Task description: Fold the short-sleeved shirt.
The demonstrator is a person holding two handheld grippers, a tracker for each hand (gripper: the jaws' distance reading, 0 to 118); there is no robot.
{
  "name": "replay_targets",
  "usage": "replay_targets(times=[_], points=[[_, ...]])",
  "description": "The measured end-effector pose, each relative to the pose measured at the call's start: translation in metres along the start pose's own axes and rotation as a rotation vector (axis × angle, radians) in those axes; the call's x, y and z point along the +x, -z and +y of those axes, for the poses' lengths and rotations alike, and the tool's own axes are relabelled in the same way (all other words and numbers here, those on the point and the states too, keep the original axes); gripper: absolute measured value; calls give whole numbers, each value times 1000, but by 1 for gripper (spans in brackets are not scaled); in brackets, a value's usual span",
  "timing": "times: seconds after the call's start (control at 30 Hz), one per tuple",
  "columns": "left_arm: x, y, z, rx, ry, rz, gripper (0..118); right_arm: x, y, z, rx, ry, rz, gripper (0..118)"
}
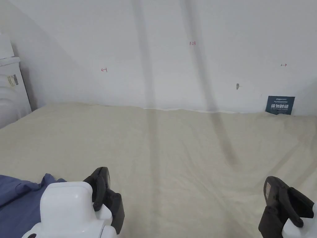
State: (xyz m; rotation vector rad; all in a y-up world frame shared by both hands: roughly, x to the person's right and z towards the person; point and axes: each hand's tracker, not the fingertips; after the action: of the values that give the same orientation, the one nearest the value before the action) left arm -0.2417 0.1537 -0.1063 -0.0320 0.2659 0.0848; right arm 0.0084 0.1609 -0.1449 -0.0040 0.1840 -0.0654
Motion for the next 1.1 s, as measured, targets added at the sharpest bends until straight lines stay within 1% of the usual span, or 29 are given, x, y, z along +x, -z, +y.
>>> replay_targets(times=[0.07,0.2,0.23,0.4,0.5,0.57,0.6,0.67,0.8,0.87,0.97,1.03,1.1], points=[[2,2,0,-23,24,19,3,0,-1,0,7,-3,1,0],[8,0,-1,-28,91,-19,2,-1,0,-1,-1,3,17,0],[9,0,-1,-27,86,-23,0,-1,0,-2,-7,2,23,0],[12,-2,2,-26,80,-58,0,-3,-1,0,0,-19,22,0],[17,-2,2,-22,130,-25,0,-2,-2,2,5,-10,24,0],[17,-3,3,-18,124,-16,0,-2,-2,3,4,-10,21,0],[14,-2,3,-28,105,-40,0,-2,-1,2,0,-11,24,0],[12,-1,4,-34,75,-29,0,-4,0,2,-6,-12,22,0],[10,0,4,-41,121,-18,0,-6,1,2,-12,-12,29,0],[7,0,5,-41,121,-11,0,-9,3,2,-14,-12,35,0],[-2,0,10,-54,97,-19,0,-15,8,4,-21,-19,63,0],[-10,0,14,-71,98,9,0,-24,13,6,-26,-18,103,0],[-18,-2,16,-67,134,97,0,-35,19,9,-28,-17,146,0]])
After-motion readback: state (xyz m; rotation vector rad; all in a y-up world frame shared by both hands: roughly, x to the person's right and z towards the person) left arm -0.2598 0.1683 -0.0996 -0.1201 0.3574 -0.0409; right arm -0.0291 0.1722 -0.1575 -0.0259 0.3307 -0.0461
